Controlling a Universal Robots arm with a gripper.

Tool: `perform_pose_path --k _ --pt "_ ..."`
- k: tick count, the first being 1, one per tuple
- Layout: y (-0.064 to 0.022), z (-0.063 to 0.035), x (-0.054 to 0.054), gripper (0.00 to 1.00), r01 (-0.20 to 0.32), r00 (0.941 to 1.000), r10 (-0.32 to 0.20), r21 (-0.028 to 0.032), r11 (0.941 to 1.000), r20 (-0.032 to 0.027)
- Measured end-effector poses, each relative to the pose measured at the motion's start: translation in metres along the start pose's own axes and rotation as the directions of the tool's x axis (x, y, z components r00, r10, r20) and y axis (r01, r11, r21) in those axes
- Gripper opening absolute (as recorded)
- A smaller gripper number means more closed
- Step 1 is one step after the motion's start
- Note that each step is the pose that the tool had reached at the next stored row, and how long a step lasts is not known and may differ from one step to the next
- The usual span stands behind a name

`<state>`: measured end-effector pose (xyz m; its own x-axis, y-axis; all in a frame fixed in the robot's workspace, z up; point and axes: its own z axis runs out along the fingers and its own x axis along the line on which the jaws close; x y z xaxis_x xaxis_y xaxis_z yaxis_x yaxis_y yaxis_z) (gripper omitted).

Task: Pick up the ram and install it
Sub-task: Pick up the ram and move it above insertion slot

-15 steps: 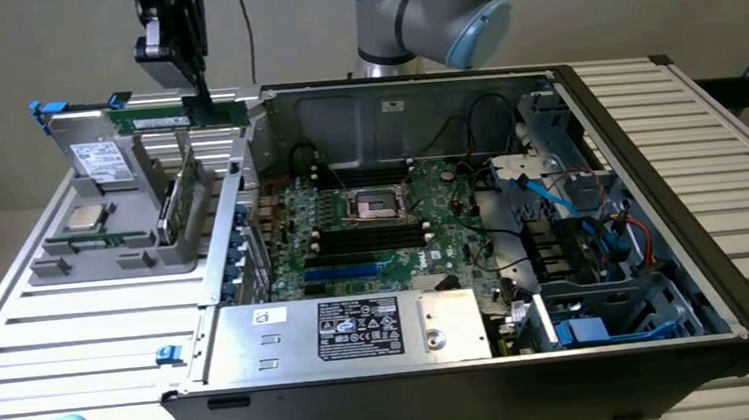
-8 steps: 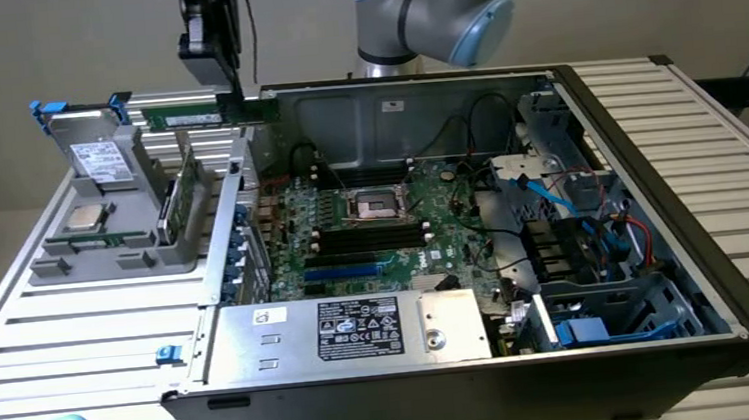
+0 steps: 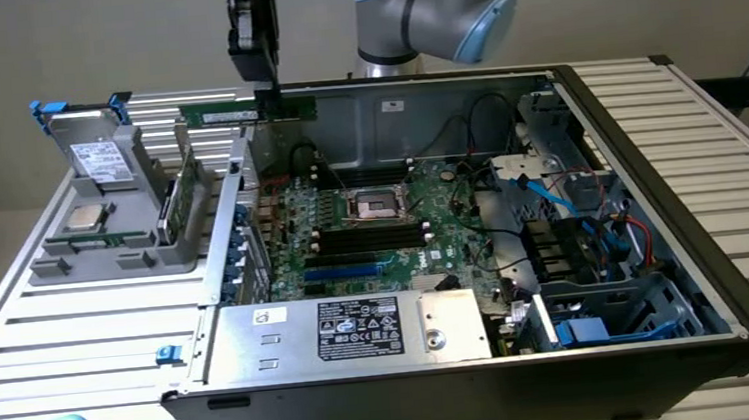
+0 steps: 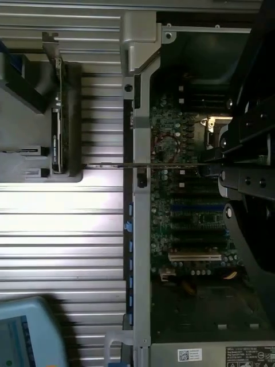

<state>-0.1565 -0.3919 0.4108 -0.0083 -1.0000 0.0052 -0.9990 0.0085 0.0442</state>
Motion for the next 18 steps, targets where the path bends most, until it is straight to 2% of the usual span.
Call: perform_pose_path --k 12,15,18 --pt "-0.0547 0.0023 -0.001 0.13 0.000 1.0000 0.000 0.0000 1.0000 -0.0001" --pt "-0.0669 0.0045 -0.005 0.13 0.000 1.0000 0.000 0.0004 1.0000 -0.0031" --pt "-0.0796 0.0064 -0.011 0.13 0.000 1.0000 0.000 0.0006 1.0000 -0.0099"
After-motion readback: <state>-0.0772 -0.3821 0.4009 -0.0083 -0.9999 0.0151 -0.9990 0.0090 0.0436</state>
